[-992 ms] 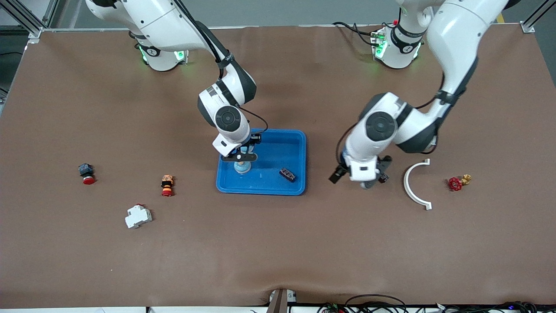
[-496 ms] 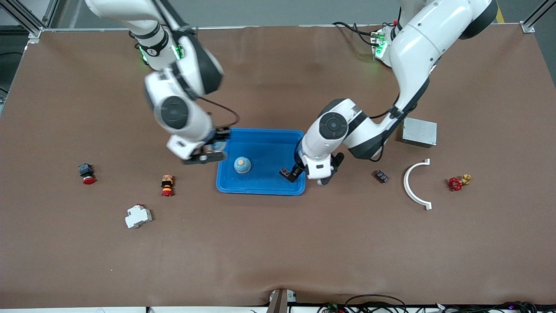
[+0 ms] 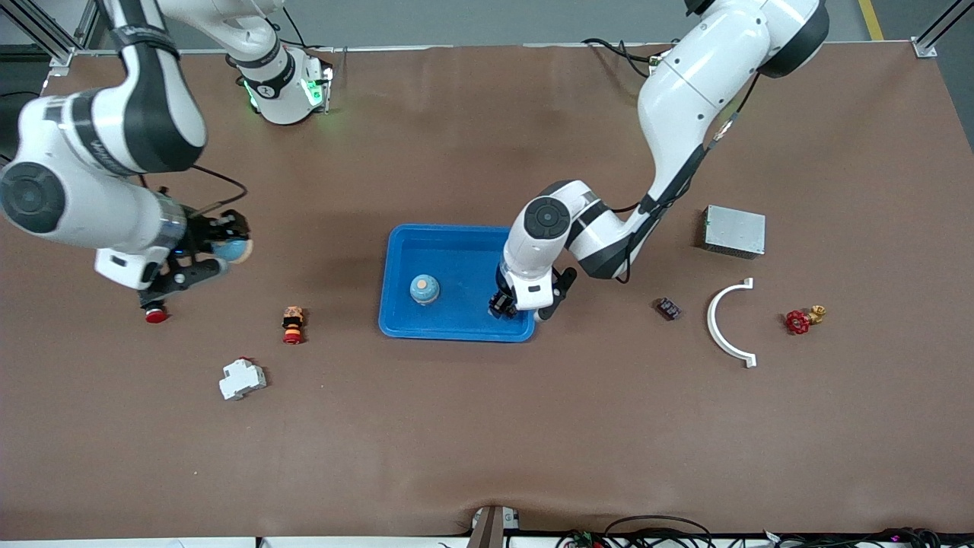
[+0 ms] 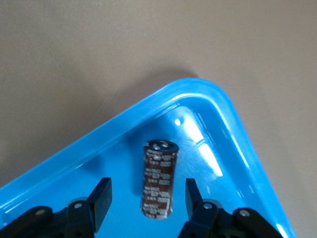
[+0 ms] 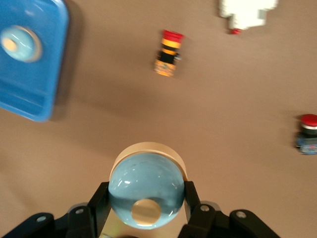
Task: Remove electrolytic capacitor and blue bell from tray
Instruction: 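Grasp the second capacitor with the left gripper while the right gripper carries the bell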
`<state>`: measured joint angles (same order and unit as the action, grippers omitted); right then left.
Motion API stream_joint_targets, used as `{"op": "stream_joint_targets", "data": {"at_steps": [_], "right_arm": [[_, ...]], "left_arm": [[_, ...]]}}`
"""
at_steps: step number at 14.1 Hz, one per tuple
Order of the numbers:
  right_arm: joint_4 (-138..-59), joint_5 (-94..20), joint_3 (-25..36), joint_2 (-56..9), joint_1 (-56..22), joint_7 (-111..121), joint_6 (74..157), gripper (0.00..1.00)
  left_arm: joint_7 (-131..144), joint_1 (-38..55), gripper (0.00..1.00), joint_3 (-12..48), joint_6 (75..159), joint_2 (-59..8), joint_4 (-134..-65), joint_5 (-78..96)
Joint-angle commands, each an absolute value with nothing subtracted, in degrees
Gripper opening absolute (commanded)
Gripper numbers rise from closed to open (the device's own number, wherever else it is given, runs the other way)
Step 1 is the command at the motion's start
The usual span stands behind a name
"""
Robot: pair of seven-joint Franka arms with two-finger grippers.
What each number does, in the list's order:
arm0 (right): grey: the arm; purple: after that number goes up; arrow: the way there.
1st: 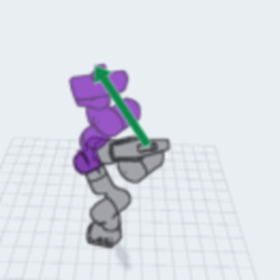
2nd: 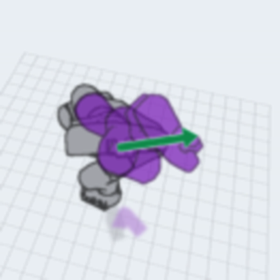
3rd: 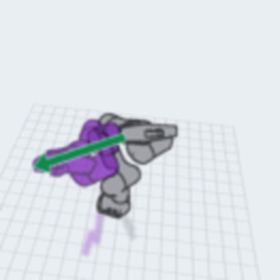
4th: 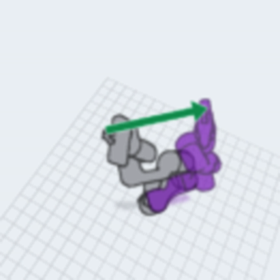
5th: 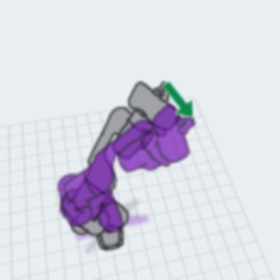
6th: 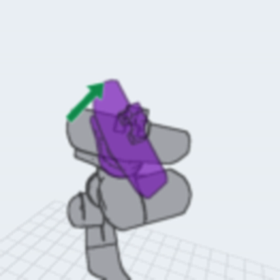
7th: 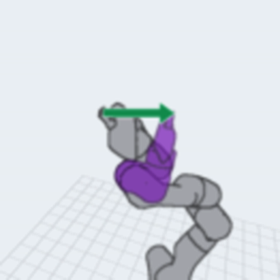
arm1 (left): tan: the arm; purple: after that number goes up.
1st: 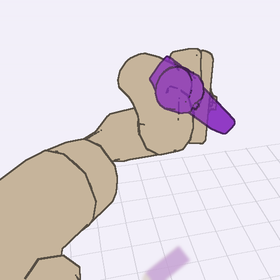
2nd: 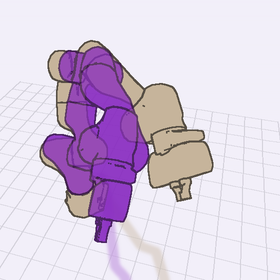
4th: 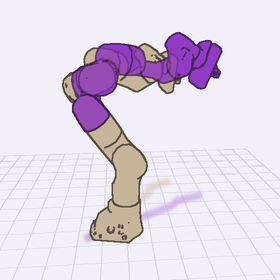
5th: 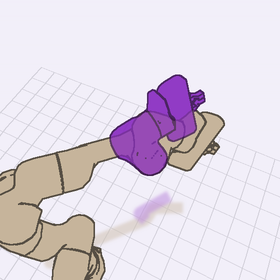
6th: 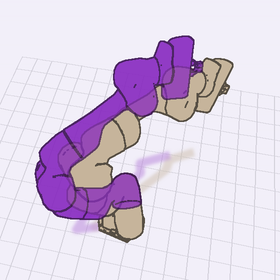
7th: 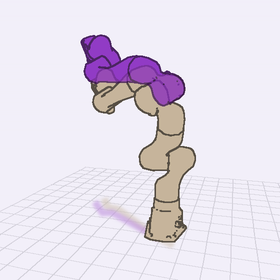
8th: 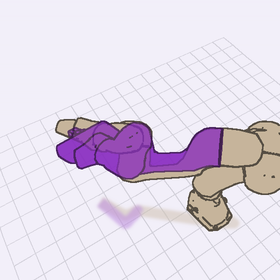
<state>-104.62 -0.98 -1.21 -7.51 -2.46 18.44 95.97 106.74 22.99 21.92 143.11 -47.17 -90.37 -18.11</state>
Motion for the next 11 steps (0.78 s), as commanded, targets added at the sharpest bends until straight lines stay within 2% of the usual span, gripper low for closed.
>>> {"op": "stream_joint_targets", "data": {"at_steps": [1,2,3,4,5,9,11], "right_arm": [[-107.31,1.22,-2.46,-5.45,3.50,24.42,97.38,0.14],[-108.62,2.88,-2.46,-5.19,4.56,25.56,99.30,0.14],[-110.81,4.81,-2.46,-4.23,5.35,26.71,102.88,0.14],[-114.05,5.62,-2.46,-3.44,6.06,27.50,107.62,0.14],[-117.48,5.62,-2.46,-2.82,6.59,27.68,112.63,0.14],[-127.16,5.63,-2.46,-3.34,6.68,27.51,127.76,0.15],[-128.32,5.63,-2.46,-5.78,6.68,27.42,130.95,0.15]], "left_arm": [[106.61,23.55,0.46,21.09,143.53,-48.16,-88.95,-18.37],[106.52,23.55,0.40,21.01,143.53,-48.51,-88.95,-18.37],[106.44,23.55,0.31,21.01,143.53,-48.60,-88.95,-18.46],[106.09,23.55,0.06,21.01,143.53,-48.52,-89.03,-18.54],[106.00,23.55,0.00,21.01,143.44,-48.17,-88.95,-18.54],[105.30,22.51,0.00,21.09,142.92,-45.54,-88.95,-18.81],[105.12,21.28,0.00,21.27,141.43,-42.21,-89.21,-18.63]]}}
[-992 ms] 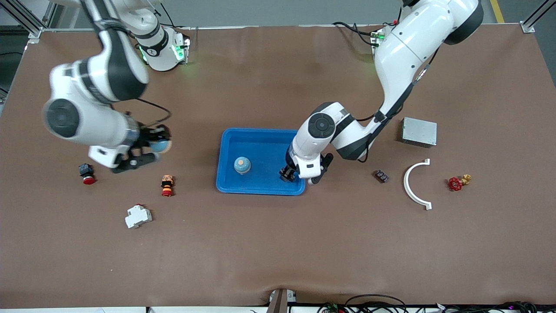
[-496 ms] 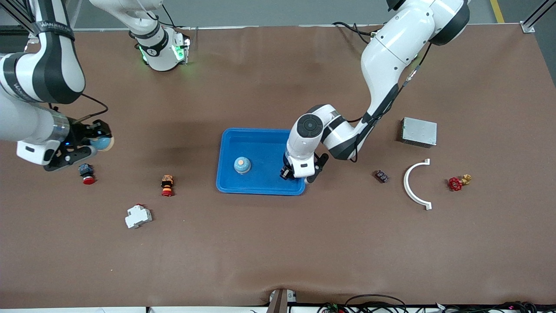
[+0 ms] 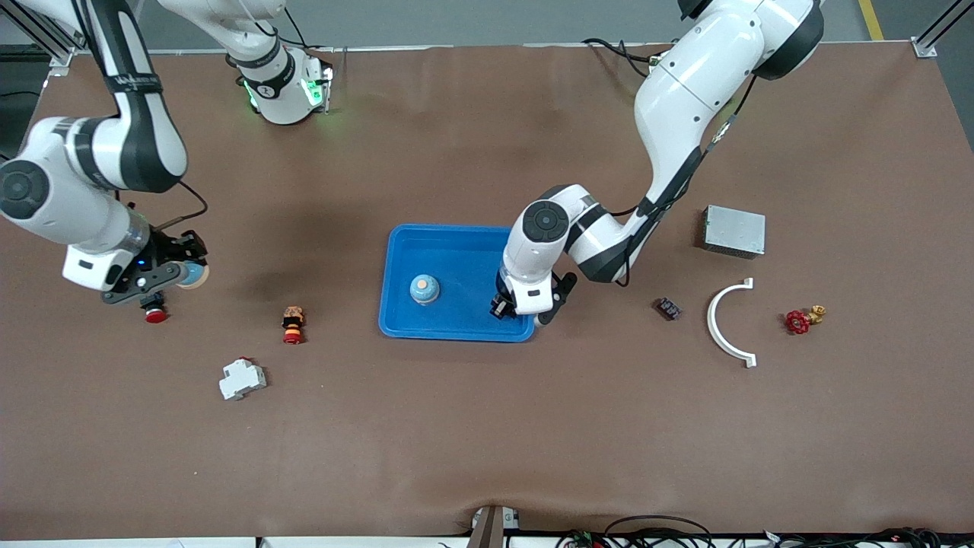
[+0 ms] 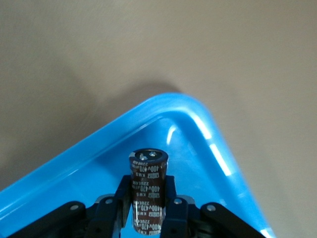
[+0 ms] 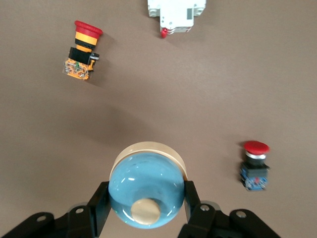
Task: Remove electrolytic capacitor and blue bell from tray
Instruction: 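Grasp the second capacitor with the left gripper while the right gripper carries the bell, then place the second capacitor inside the white arc with the left gripper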
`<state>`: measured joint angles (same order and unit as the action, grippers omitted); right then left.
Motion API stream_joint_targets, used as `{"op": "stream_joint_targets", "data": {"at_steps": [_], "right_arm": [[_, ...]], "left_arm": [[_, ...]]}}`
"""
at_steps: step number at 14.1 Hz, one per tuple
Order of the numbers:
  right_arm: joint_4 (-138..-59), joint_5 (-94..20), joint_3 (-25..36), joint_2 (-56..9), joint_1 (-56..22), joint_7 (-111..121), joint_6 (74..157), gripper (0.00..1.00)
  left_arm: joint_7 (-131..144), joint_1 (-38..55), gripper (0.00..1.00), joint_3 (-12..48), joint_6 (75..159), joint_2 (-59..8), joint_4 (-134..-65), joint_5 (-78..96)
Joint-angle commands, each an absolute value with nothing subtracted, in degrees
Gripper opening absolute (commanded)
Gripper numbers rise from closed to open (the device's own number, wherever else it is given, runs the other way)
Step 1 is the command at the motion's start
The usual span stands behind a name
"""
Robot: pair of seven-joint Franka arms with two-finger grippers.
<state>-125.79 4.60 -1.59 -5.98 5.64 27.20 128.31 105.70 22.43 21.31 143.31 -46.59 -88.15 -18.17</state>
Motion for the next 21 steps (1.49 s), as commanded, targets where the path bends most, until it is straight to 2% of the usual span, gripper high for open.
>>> {"op": "stream_joint_targets", "data": {"at_steps": [1,6,10,12,17,18,19,20,21], "right_arm": [[-128.23,5.71,-2.46,-7.11,6.68,27.51,131.04,0.15],[-128.14,5.80,-2.46,-14.22,7.47,27.77,136.30,0.17],[-127.62,5.80,-2.46,-18.01,7.65,27.69,138.69,0.18],[-127.62,5.80,-2.55,-19.86,7.56,27.69,140.97,0.19],[-127.18,5.80,-2.55,-22.23,7.47,27.69,144.13,0.21],[-127.18,5.80,-2.55,-22.41,7.47,27.69,144.49,0.24],[-127.18,5.80,-2.55,-22.41,7.38,27.69,144.41,0.40],[-127.26,5.80,-2.55,-22.41,7.38,27.69,144.40,0.83],[-127.27,5.80,-2.55,-22.33,7.38,27.51,144.32,1.00]], "left_arm": [[104.68,20.14,0.00,21.79,138.63,-40.62,-89.03,-18.55],[90.47,9.26,0.00,27.23,122.29,-31.83,-90.87,-14.07],[75.21,-2.60,0.00,28.83,115.43,-26.64,-97.98,-14.15],[67.45,-9.11,0.00,28.83,115.40,-25.67,-102.37,-15.20],[53.23,-19.31,0.00,28.83,117.50,-28.38,-105.29,-23.09],[48.65,-22.21,0.00,28.83,120.38,-28.65,-106.25,-24.07],[46.52,-23.63,0.00,28.74,122.50,-29.96,-106.52,-24.60],[46.32,-24.43,0.00,28.65,123.82,-31.19,-106.26,-25.31],[46.32,-24.78,0.00,28.57,125.23,-32.16,-106.00,-27.31]]}}
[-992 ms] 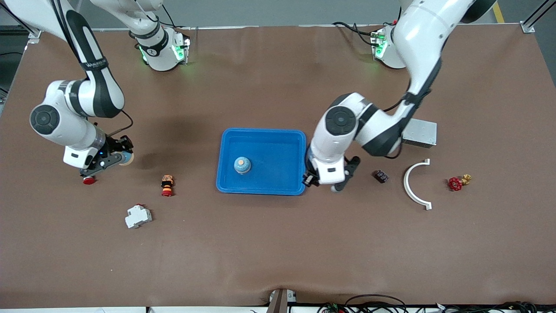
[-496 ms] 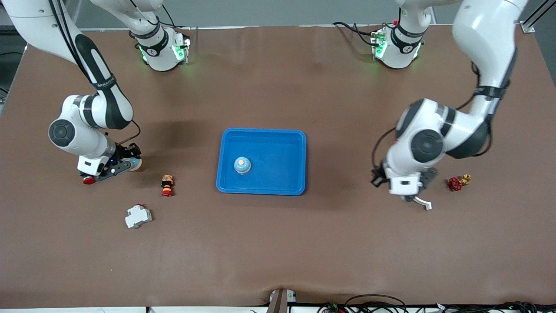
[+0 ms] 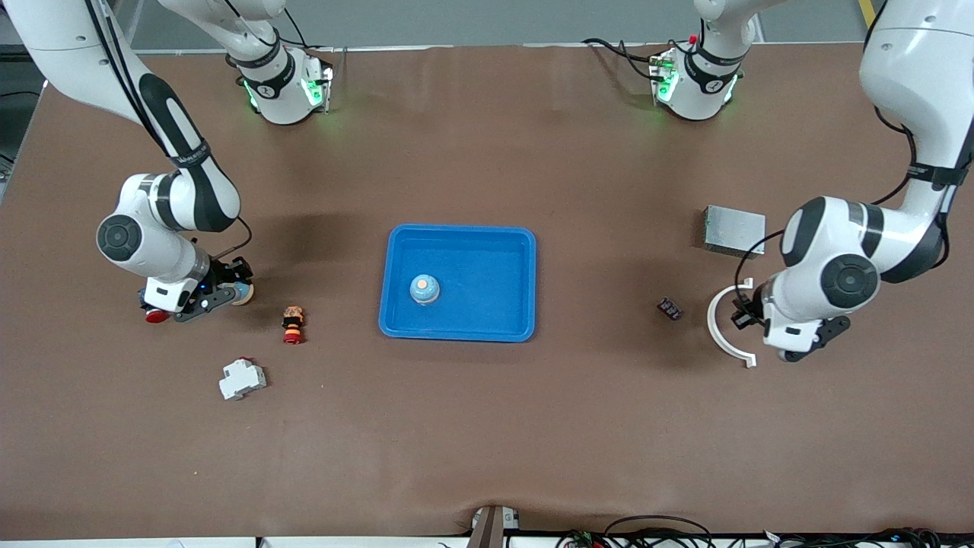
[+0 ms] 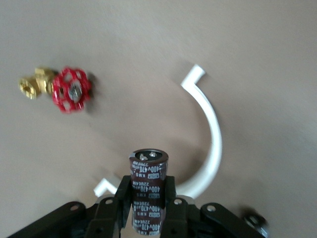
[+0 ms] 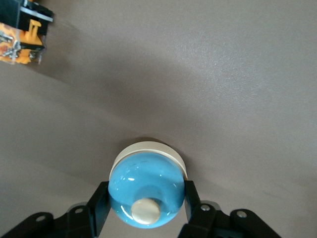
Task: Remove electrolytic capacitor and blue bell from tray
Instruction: 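Place the second capacitor inside the white arc with the left gripper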
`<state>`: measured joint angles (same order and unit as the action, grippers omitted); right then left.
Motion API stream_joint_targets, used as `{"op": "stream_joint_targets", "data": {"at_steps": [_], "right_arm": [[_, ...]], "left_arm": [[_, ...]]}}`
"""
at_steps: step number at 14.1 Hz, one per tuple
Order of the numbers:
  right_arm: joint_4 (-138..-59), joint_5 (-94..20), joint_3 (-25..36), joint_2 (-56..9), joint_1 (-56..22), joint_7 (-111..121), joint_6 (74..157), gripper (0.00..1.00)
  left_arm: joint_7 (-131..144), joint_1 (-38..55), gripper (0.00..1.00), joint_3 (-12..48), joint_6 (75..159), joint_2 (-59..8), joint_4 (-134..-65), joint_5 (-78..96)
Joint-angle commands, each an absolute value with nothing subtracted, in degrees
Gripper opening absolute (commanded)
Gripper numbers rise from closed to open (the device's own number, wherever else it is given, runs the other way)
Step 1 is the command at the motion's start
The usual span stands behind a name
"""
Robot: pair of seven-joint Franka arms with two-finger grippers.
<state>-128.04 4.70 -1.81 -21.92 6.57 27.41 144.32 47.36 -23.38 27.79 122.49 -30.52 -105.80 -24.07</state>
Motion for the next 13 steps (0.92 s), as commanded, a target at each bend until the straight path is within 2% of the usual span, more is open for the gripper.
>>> {"op": "stream_joint_targets", "data": {"at_steps": [1,4,5,6,7,8,11,13], "right_arm": [[-127.27,5.80,-2.55,-22.15,7.38,27.51,144.06,1.00],[-127.44,5.63,-2.90,-20.23,7.38,27.16,142.13,1.00],[-127.44,5.10,-3.25,-18.91,7.30,26.98,139.68,1.00],[-127.35,3.88,-4.04,-17.42,7.12,26.20,137.22,1.00],[-127.27,0.82,-5.00,-16.01,6.68,23.67,134.59,1.00],[-127.27,-2.52,-6.05,-14.69,5.72,19.55,132.47,1.00],[-127.27,-5.53,-6.33,-13.36,-0.42,6.38,131.84,1.00],[-126.22,-5.97,-6.24,-13.27,-6.12,-4.34,132.27,1.00]], "left_arm": [[46.41,-24.87,0.00,28.30,126.38,-33.21,-105.74,-29.16],[46.32,-25.93,0.00,27.07,129.55,-35.24,-105.38,-31.46],[46.23,-26.19,0.12,27.07,129.55,-35.33,-105.55,-31.55],[45.88,-26.37,0.41,27.07,129.55,-35.25,-105.56,-31.55],[45.79,-26.37,0.75,27.07,129.55,-35.16,-105.56,-31.55],[45.70,-26.45,1.00,27.16,129.55,-34.81,-105.56,-31.55],[34.49,-28.29,1.00,27.51,128.24,-31.39,-105.73,-30.42],[27.99,-30.66,1.00,29.78,126.13,-28.05,-105.38,-29.36]]}}
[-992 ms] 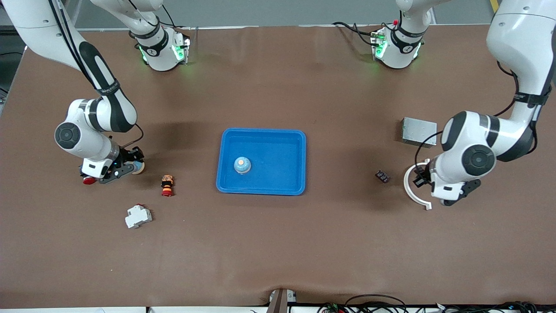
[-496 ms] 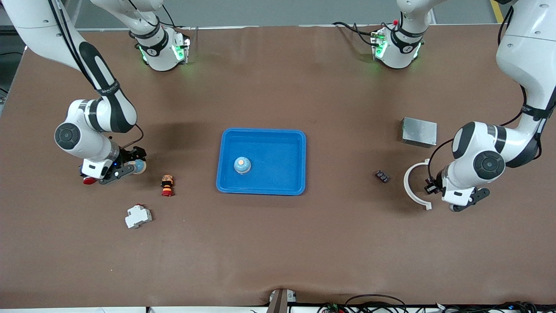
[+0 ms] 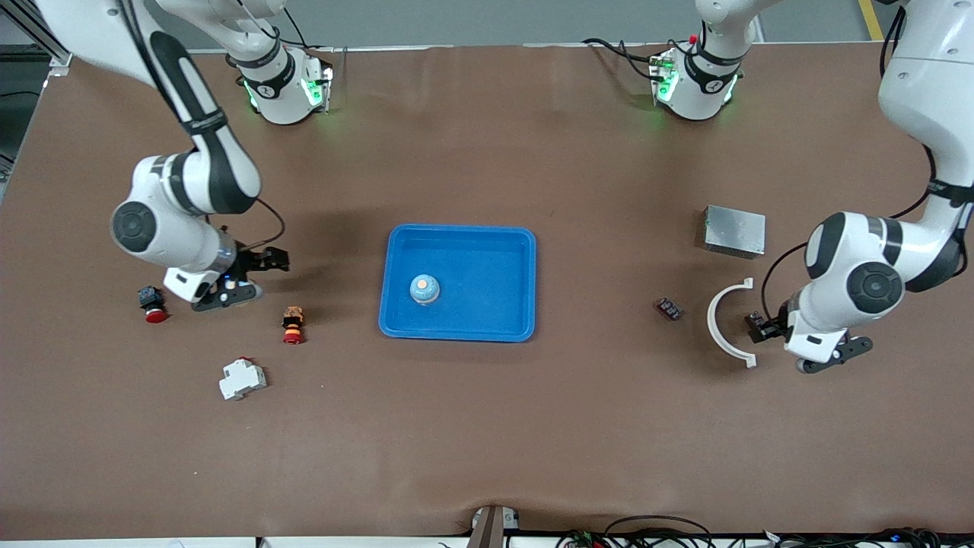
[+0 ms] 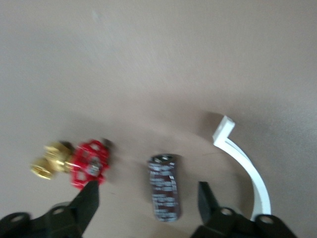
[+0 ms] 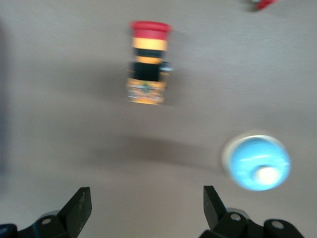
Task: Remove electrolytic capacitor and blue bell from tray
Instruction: 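Release the bell near the red button while the left gripper withdraws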
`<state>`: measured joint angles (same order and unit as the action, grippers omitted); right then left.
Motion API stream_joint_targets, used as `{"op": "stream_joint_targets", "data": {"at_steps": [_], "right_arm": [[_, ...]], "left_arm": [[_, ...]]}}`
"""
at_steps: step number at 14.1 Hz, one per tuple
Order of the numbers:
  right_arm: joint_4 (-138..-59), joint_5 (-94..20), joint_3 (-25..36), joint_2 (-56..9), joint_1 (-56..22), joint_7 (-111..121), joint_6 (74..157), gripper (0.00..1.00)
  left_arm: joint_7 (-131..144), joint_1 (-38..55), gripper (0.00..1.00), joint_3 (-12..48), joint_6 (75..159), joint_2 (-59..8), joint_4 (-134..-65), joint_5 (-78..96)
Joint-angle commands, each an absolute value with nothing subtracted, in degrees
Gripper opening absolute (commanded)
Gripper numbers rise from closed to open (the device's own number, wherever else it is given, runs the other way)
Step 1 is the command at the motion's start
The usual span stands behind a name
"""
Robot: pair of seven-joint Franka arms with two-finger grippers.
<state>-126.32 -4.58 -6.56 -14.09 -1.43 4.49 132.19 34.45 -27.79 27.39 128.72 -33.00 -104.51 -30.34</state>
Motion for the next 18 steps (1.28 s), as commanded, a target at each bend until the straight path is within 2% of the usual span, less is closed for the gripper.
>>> {"op": "stream_joint_targets", "data": {"at_steps": [1,4,7,9,11,14,18], "right_arm": [[-124.82,-5.98,-6.15,-13.53,-9.63,-11.18,132.10,1.00],[-115.96,-5.80,-6.15,-17.73,-18.87,-27.74,129.73,1.00],[-108.57,-5.80,-6.15,-23.18,-22.40,-34.96,129.90,1.00],[-104.61,-5.80,-6.15,-26.70,-23.99,-37.34,130.43,1.00],[-101.62,-5.54,-6.07,-30.22,-25.31,-38.14,130.69,1.00],[-100.20,-5.27,-5.98,-32.86,-26.01,-38.14,131.92,1.00],[-100.20,-5.19,-5.89,-34.89,-26.63,-39.28,134.29,1.00]], "left_arm": [[24.21,-32.41,1.00,31.36,125.34,-26.21,-105.29,-28.57],[11.72,-37.96,1.00,37.16,123.24,-19.71,-102.67,-18.58],[8.97,-38.14,1.00,37.79,108.52,-15.13,-95.65,-15.91],[8.96,-38.14,1.00,38.05,97.87,-13.10,-88.54,-13.11],[7.66,-38.32,1.00,38.14,91.52,-12.31,-83.87,-11.69],[3.43,-38.50,1.00,37.79,87.47,-11.07,-80.16,-8.62],[2.99,-38.50,1.00,37.97,86.75,-8.28,-79.80,-7.65]]}}
